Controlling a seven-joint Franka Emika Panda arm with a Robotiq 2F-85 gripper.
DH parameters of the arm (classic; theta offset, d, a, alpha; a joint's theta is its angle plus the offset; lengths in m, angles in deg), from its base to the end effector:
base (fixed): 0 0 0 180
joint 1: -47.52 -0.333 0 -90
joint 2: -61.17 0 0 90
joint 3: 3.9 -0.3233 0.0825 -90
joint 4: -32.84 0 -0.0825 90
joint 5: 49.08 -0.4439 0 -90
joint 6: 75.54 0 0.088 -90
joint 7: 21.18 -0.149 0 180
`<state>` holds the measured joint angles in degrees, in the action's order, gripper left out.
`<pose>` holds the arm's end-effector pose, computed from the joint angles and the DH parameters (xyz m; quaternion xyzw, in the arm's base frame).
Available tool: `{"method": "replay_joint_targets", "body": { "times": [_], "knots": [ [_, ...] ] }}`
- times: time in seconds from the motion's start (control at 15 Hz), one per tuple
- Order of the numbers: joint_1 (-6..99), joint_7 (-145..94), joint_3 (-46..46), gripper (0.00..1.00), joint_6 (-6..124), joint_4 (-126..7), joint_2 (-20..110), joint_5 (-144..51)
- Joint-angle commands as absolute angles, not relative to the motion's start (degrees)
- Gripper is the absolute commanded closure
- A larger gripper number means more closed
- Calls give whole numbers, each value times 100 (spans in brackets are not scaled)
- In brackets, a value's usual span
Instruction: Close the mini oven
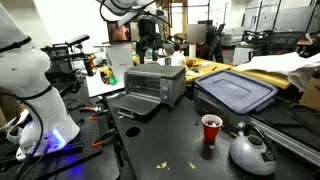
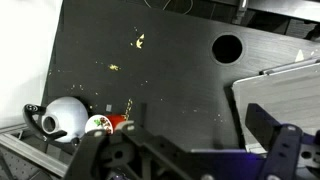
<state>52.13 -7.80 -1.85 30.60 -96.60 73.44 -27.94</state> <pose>0.4977 -0.1011 0.3808 0.9734 0.1257 -0.1218 0.1479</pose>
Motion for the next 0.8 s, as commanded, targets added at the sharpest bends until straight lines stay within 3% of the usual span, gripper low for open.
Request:
{"method": "replay_joint_targets", "body": {
  "times": [0.0,0.73],
  "knots": [
    [5146,-789,-124,0,3046,-9651,7343,-2785],
    [5184,-615,-8,0,3144,-9631,7149,-2893]
  ]
}}
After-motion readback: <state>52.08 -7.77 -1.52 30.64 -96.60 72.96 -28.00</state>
